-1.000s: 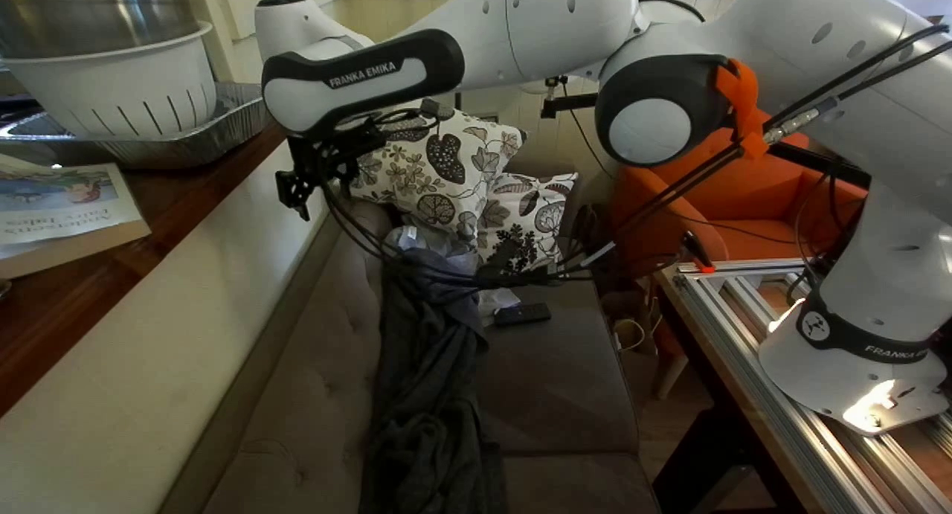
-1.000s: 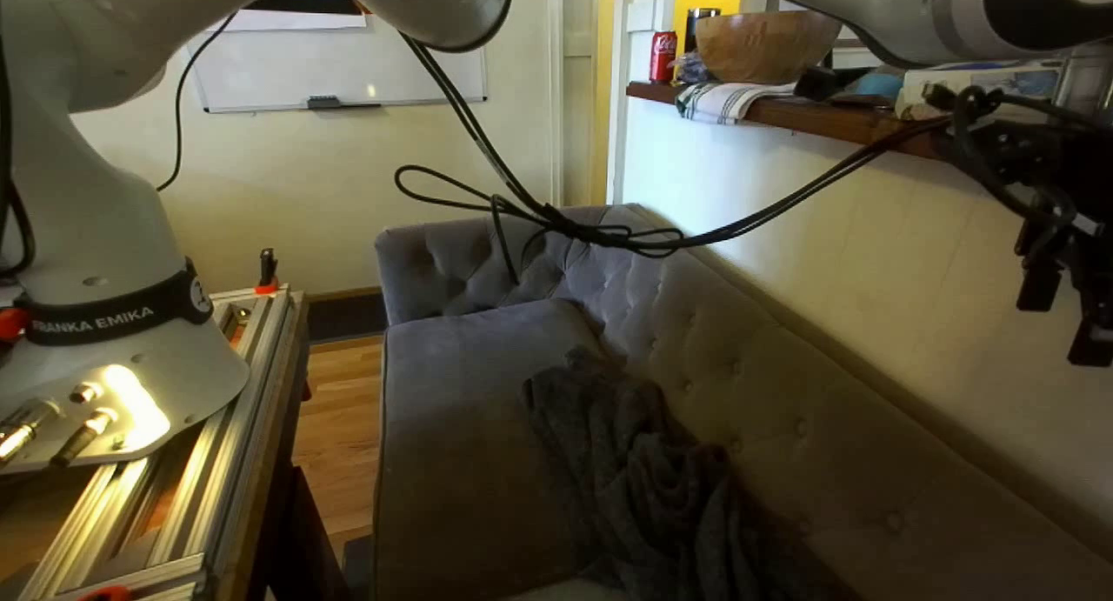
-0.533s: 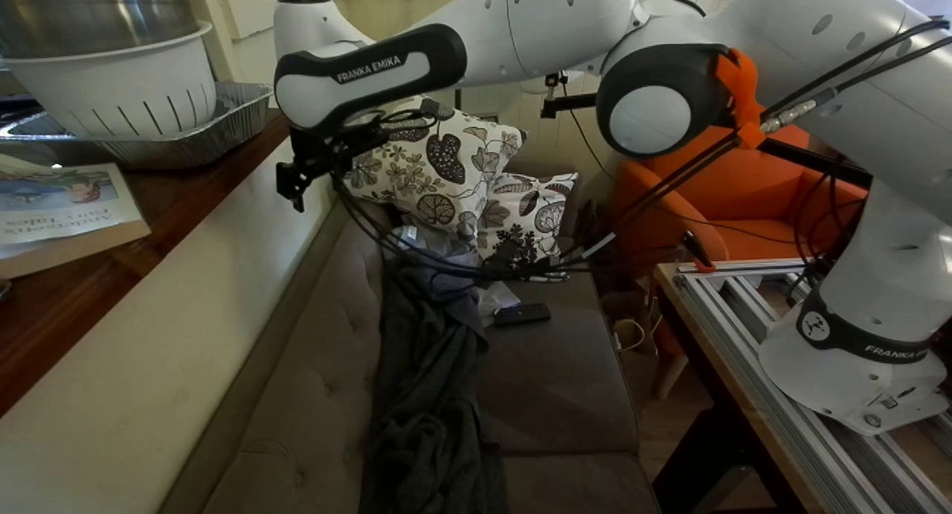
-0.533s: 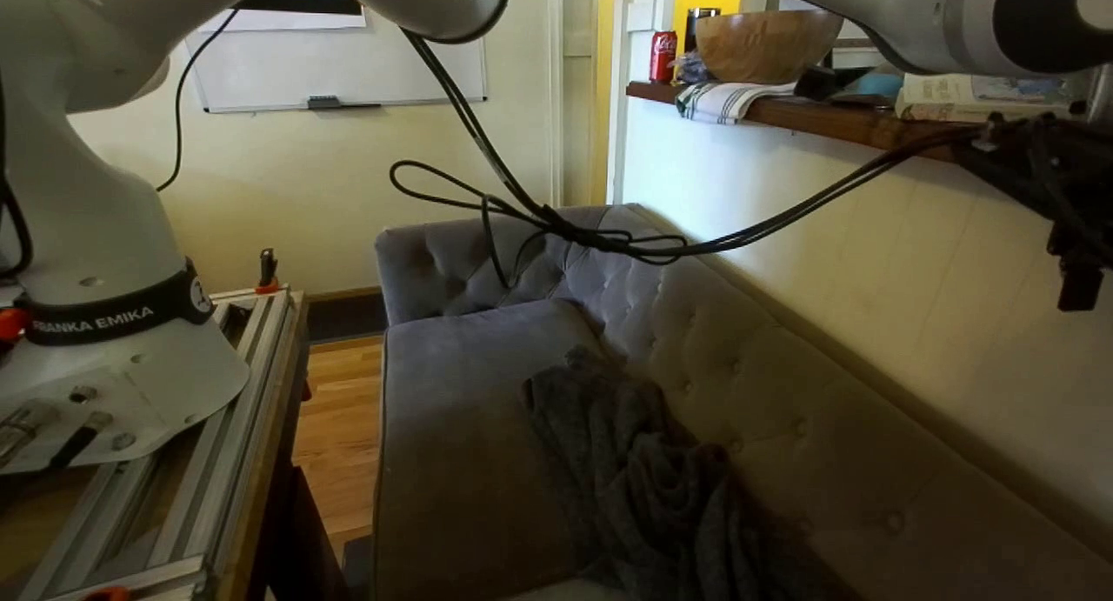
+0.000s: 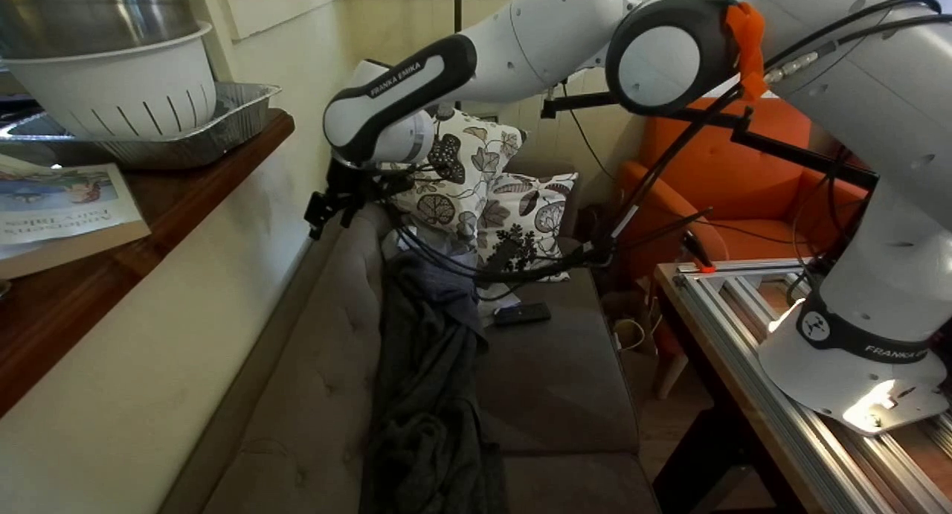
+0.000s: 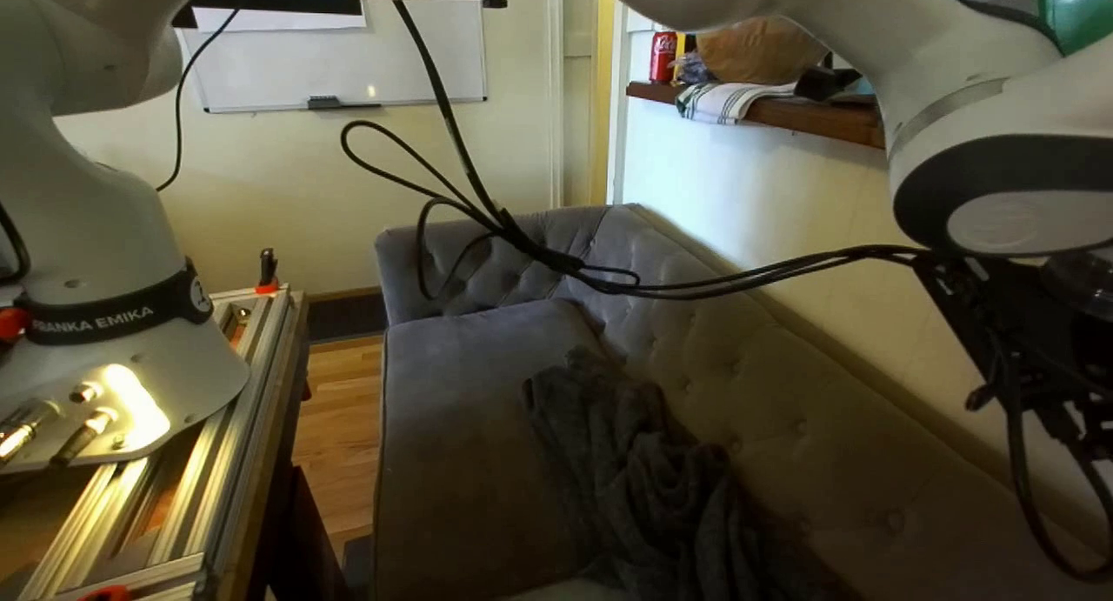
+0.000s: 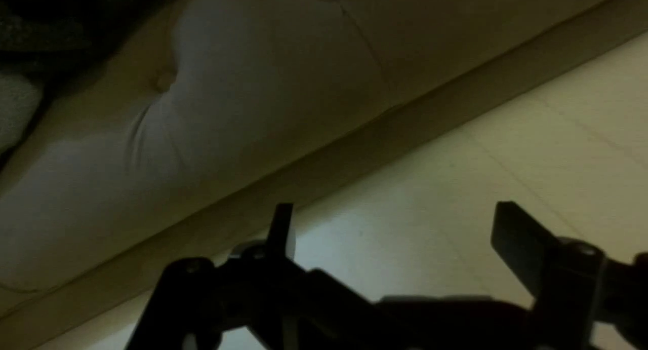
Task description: Straighten the blanket on the bed
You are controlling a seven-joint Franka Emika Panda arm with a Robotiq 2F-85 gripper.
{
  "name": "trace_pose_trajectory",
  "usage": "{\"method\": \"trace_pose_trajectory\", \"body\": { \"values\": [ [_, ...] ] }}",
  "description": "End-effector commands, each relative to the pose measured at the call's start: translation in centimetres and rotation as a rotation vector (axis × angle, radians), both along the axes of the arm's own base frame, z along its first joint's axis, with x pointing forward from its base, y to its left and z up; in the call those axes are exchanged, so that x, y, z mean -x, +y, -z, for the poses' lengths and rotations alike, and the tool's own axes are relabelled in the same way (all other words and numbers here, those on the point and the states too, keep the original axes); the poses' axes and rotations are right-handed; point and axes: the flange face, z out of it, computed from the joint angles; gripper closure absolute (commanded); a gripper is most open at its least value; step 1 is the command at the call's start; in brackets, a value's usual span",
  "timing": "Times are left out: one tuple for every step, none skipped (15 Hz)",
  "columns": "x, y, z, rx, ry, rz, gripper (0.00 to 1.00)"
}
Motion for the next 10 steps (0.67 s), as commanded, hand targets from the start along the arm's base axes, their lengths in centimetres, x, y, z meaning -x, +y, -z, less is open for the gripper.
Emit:
{"method": "trace_pose_trajectory", "body": {
  "values": [
    [0.8,-0.2,0.6,-0.020,0.002,-0.016,0.00],
    [1.3,-0.3,0.9,-0.029,0.004,-0.024,0.00],
    [1.6,-0.4,0.8,-0.032,0.006,-0.028,0.00],
    [1.7,-0.3,0.7,-0.034,0.007,-0.030,0.00],
    [1.5,-0.4,-0.3,0.022,0.037,-0.035,0.00],
    [1.9,-0.4,-0.2,0.054,0.098,-0.032,0.00],
    [3.2,-0.4,0.2,0.058,0.174,-0.047,0.00],
    [4.4,-0.2,1.1,0.043,0.222,-0.074,0.00],
    [5.3,0.3,1.8,0.018,0.266,-0.113,0.00],
    [6.3,1.1,2.6,-0.019,0.295,-0.159,0.00]
  ]
}}
